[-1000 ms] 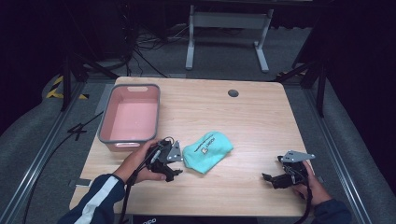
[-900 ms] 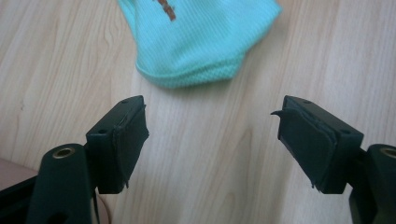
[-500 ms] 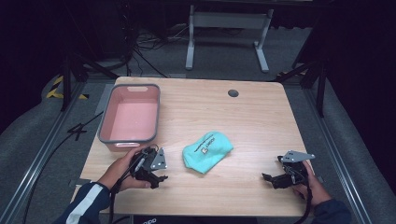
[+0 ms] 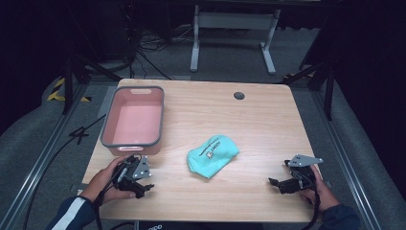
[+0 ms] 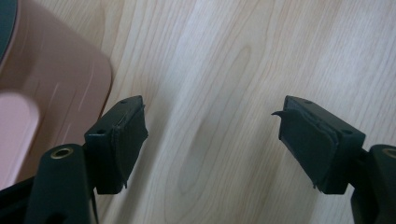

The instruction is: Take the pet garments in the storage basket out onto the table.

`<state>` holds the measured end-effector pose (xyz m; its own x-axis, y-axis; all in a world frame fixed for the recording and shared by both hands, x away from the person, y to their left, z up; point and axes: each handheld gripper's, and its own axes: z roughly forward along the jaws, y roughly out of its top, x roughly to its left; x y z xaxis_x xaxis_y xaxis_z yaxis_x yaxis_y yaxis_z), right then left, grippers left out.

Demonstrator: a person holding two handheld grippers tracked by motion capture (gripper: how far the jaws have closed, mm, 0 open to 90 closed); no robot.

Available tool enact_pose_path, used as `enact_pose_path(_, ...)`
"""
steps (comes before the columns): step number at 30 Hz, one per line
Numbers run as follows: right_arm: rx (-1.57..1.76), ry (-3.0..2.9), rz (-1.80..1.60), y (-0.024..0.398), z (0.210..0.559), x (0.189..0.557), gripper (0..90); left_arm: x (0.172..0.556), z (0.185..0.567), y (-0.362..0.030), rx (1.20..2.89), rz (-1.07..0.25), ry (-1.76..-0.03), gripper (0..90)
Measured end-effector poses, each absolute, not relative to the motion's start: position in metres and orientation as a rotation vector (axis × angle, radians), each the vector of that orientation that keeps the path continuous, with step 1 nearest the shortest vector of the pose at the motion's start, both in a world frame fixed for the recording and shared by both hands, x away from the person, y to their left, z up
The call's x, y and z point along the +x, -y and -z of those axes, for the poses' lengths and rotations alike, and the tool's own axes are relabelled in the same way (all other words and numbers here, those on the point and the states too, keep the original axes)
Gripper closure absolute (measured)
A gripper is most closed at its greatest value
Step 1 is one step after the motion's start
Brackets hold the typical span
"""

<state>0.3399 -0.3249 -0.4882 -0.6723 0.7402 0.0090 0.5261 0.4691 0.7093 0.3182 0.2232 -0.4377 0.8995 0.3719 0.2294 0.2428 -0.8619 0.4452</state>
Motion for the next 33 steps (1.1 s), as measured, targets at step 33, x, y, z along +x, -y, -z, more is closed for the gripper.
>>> enact_pose_path(33,1.077,-2.421,-1.013,0.325,0.488,0.34,0.2,0.31,0.483,-0.323,2.251,-0.311,-0.838,14.9)
